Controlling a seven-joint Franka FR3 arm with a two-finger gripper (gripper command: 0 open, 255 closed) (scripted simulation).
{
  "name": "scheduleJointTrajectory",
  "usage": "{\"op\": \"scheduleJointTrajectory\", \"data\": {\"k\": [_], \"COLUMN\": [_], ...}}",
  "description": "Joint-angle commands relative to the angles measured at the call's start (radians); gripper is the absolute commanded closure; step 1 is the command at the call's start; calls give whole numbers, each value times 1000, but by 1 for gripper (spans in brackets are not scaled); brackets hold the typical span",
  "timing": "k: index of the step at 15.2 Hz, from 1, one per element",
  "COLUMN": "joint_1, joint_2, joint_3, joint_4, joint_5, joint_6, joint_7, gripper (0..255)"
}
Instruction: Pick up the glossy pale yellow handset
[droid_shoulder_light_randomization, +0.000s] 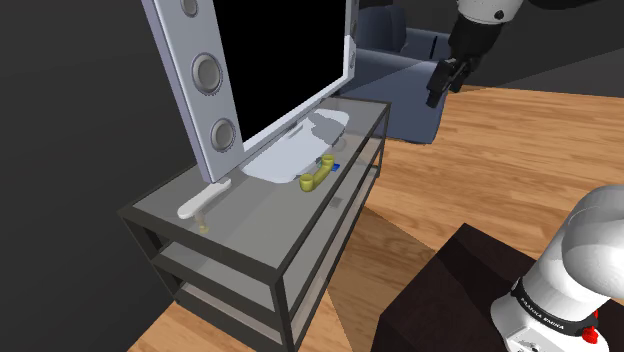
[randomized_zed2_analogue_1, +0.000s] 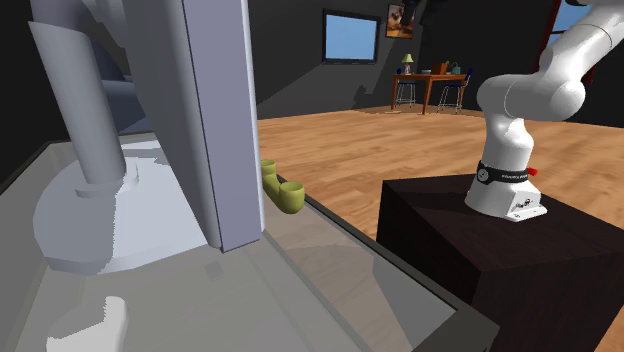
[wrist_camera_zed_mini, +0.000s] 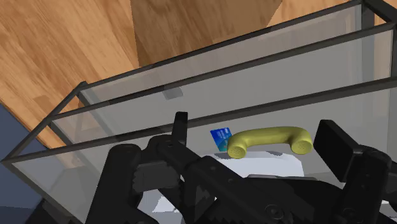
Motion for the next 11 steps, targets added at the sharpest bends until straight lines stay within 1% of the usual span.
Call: {"op": "scheduleJointTrajectory", "data": {"k": [1, 6, 11], "joint_1": [0, -40, -81], "joint_2": [0, 134, 298], "joint_3": [0, 82, 156], "joint_4": [0, -9, 21], "joint_5": [0, 51, 85], "joint_6": [0, 99, 194], "joint_7": [0, 209, 412], "gripper": [0, 0, 0]}}
